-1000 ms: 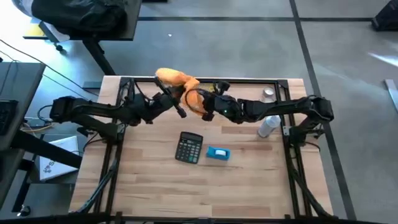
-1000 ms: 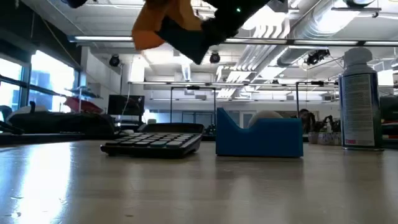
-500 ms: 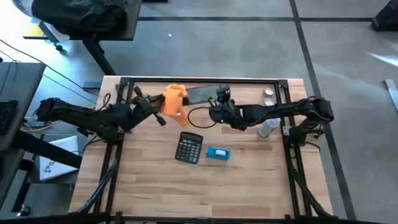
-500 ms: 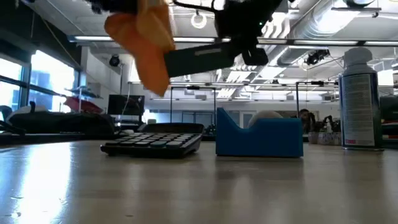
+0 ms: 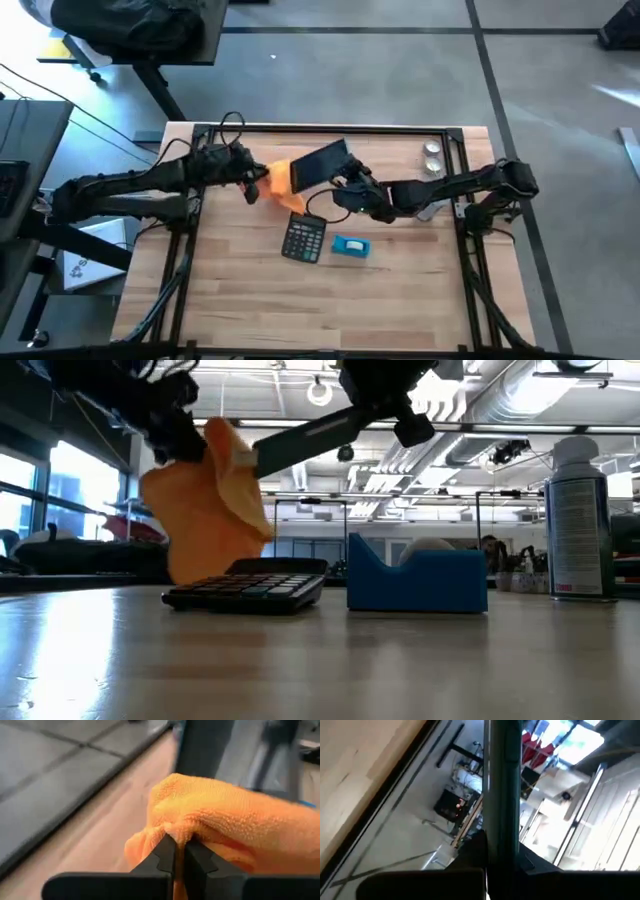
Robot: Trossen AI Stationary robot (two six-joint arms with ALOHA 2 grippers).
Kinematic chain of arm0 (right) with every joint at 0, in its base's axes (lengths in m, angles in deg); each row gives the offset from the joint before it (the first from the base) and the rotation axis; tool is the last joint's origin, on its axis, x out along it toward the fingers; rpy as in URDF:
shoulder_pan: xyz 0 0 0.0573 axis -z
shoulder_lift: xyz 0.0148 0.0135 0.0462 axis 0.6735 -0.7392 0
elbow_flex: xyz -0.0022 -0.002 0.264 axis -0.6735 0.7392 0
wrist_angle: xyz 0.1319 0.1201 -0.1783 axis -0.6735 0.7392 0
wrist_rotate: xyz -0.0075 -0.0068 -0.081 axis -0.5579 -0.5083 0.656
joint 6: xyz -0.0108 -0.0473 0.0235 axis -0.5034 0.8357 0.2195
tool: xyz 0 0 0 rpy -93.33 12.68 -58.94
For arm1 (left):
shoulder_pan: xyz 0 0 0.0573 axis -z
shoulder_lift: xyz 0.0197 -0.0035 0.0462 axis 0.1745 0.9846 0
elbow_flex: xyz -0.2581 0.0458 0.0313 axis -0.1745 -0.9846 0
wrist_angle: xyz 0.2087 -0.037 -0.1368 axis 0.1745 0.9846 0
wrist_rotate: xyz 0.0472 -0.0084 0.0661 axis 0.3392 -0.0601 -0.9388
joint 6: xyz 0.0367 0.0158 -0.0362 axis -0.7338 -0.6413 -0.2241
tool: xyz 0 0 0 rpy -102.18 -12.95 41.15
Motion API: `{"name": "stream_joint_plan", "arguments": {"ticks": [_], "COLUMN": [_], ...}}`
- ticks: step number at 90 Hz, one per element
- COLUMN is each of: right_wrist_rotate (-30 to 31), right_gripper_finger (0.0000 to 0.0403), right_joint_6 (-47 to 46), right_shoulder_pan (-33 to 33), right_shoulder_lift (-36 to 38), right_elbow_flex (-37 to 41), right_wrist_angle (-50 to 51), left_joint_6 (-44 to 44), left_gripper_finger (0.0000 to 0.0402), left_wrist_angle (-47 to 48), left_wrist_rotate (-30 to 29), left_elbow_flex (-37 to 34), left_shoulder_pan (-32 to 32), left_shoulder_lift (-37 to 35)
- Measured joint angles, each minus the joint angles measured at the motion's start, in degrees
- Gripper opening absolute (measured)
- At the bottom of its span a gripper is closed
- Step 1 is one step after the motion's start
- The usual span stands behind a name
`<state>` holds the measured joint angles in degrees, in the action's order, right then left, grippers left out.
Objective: Apply microfiber cloth
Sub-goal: Wipe the back of the cellphone with the microfiber cloth, then wipe the front of the cellphone with the microfiber cloth
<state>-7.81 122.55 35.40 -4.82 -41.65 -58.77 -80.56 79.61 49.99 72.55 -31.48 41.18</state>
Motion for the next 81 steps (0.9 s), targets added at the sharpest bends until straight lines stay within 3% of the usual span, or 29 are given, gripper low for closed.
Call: {"name": "stream_joint_plan", "arguments": {"ticks": [12, 31, 48, 70, 81], "right_wrist_rotate": [-0.49, -6.3, -5.62, 1.16, 4.96], "right_gripper_finger": [0.0, 0.0, 0.0, 0.0, 0.0], "right_joint_6": [1.97, -5.8, -8.08, 6.07, 9.93], "right_shoulder_pan": [-0.69, -1.95, -2.22, -2.79, -2.99], "right_shoulder_lift": [0.0, -0.73, -4.34, -4.96, -3.58], "right_elbow_flex": [0.0, -0.02, 0.0, 0.0, -0.02], "right_wrist_angle": [0.2, 9.18, 15.77, 5.8, 3.6], "left_joint_6": [0.94, 2.48, 6.09, 3.33, -3.6], "left_gripper_finger": [0.0006, 0.0068, 0.0137, 0.0186, 0.0195], "left_wrist_angle": [-1.4, -5.46, -6.09, -2.93, 12.52], "left_wrist_rotate": [11.54, 15.3, 25.82, 34.24, 32.55], "left_elbow_flex": [-2.92, -6.62, -6.81, 1.4, 9.49], "left_shoulder_pan": [-4.73, -9.54, -10.55, -11.07, -12.41], "left_shoulder_lift": [0.26, 1.95, 10.1, 13.87, 12.35]}}
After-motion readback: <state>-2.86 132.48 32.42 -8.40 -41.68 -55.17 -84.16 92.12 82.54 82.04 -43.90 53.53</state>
